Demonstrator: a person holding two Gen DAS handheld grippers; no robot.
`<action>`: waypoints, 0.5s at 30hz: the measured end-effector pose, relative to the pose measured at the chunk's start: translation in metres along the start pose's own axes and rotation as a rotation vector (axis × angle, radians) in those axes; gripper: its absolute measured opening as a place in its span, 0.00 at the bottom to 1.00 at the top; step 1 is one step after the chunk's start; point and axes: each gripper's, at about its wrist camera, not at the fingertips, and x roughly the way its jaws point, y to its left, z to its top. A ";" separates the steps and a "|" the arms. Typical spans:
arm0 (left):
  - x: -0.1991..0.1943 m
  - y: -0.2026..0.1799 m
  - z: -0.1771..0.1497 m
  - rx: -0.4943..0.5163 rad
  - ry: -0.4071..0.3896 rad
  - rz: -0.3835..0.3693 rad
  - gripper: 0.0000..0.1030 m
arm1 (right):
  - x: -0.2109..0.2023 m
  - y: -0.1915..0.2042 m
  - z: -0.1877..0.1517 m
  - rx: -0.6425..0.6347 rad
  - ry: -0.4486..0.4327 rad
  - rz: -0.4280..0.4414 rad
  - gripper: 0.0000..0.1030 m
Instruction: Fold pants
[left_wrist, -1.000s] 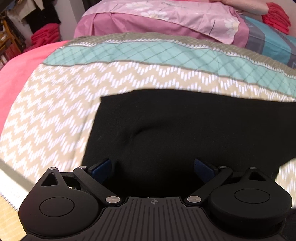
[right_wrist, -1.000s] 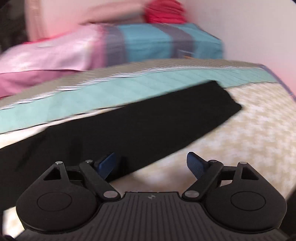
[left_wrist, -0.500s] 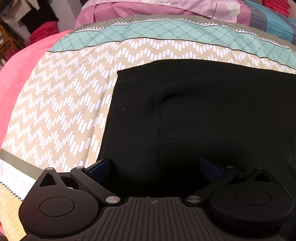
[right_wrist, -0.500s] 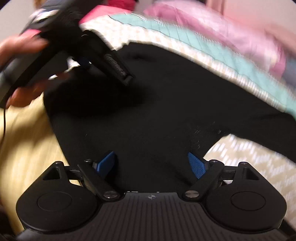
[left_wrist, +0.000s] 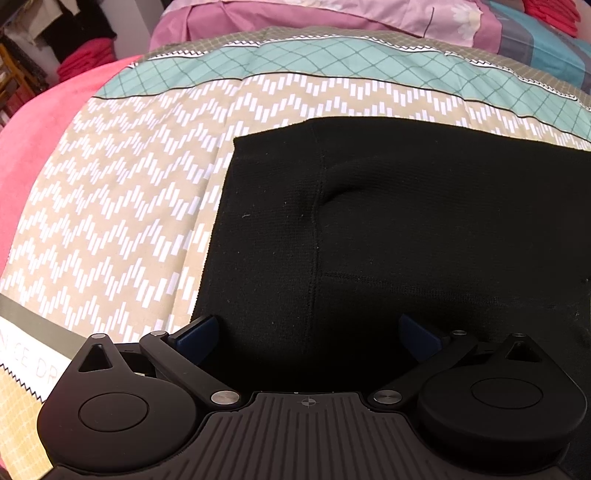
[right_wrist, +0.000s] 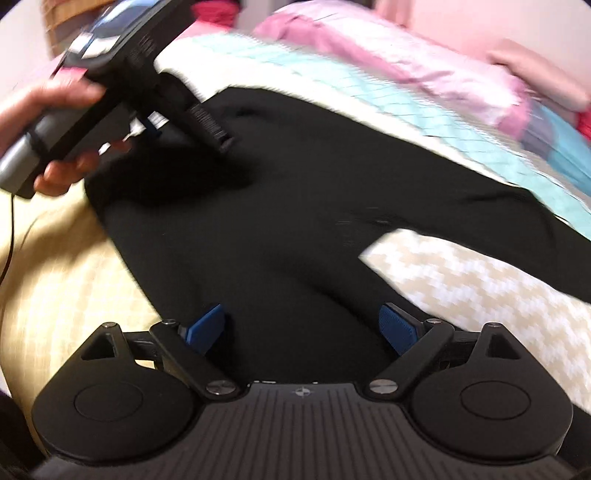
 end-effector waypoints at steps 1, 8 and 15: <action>0.000 0.000 0.000 -0.001 0.001 0.002 1.00 | -0.004 -0.008 -0.002 0.027 -0.011 -0.010 0.91; 0.001 -0.002 0.000 -0.004 0.004 0.013 1.00 | -0.016 -0.040 -0.033 0.207 0.092 -0.027 0.93; 0.001 -0.005 0.001 -0.005 0.011 0.036 1.00 | -0.037 -0.081 -0.055 0.336 0.057 -0.184 0.93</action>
